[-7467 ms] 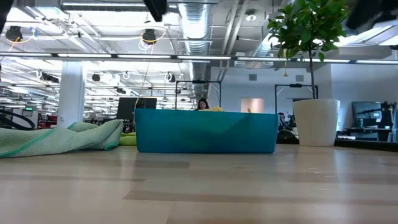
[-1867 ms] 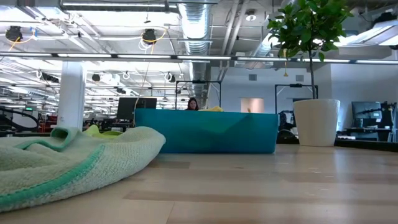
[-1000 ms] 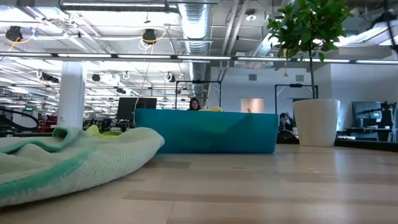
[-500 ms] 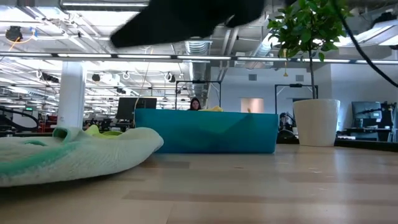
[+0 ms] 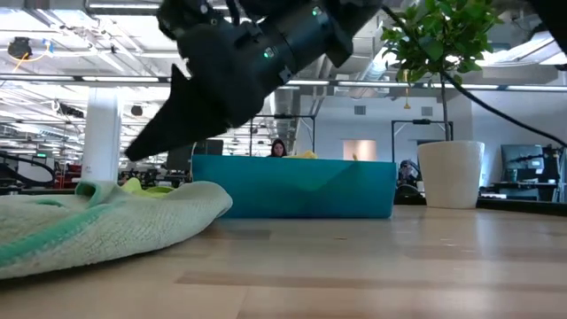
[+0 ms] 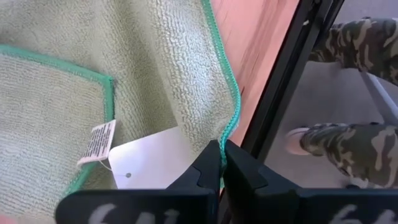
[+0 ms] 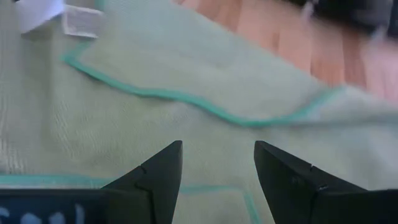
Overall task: Fold microfiber towels
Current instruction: Fold the light green microfiber towel
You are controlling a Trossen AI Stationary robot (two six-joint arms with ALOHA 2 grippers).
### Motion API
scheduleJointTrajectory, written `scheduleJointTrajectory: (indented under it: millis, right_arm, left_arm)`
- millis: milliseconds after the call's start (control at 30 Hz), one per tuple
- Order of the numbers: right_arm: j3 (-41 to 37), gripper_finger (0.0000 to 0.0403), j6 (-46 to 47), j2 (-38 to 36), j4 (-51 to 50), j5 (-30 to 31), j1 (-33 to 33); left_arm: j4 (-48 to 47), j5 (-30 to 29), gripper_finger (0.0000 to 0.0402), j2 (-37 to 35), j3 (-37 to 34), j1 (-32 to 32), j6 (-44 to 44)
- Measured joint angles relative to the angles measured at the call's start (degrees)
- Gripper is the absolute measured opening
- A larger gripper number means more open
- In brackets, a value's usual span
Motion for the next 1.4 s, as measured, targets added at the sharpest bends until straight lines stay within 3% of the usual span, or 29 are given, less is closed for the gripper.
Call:
scheduleJointTrajectory:
  millis: [300,1200,1400]
  right_arm:
    - [0.6,0.0224,5.4,0.0,-8.2,-0.6,-2.6]
    - [0.8,0.0223,9.0,-0.3,-14.5,-2.0,-2.4]
    - [0.7,0.0198,7.9,-0.1,-16.8,-2.7,-1.5]
  left_arm:
    - [0.0,-0.1,0.0,0.0,0.0,0.0,0.4]
    - [1.6,-1.5,0.0,-0.1,0.1,0.0,-3.1]
    - [1.6,-2.7,0.0,-0.1,0.1,0.0,-5.0]
